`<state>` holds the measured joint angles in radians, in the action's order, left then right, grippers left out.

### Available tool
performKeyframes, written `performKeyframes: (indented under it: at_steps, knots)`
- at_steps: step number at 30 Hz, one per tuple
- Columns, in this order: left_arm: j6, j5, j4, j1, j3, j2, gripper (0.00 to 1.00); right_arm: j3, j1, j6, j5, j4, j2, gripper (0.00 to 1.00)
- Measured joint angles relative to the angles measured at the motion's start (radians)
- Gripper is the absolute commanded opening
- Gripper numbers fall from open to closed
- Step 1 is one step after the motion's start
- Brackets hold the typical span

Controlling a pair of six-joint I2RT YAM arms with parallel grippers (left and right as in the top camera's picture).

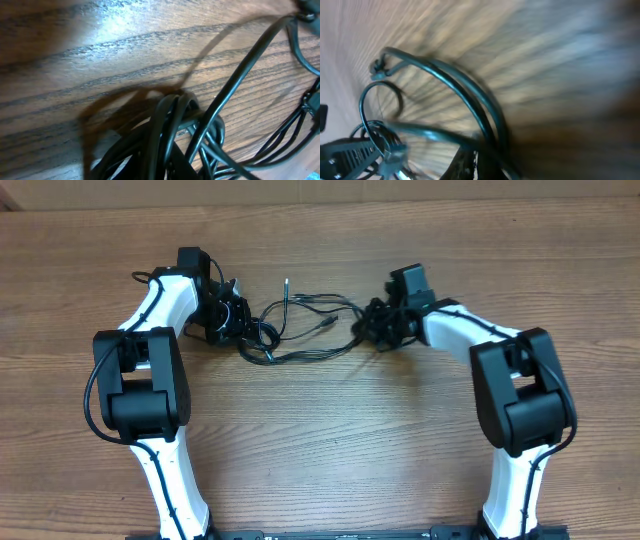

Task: Untangle cables

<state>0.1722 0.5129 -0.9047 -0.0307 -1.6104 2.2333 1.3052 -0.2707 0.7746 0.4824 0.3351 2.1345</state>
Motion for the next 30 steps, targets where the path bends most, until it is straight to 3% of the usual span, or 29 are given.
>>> performKeyframes:
  at_steps: [23,30]
  knots:
    - [0.000,0.060,0.000,0.010,0.000,0.000,0.13,0.017,0.361,-0.062,0.156,0.495,-0.021,0.04]
    - [0.000,0.068,-0.001,0.011,0.000,0.000,0.13,0.016,0.438,-0.152,0.167,0.568,-0.021,0.04]
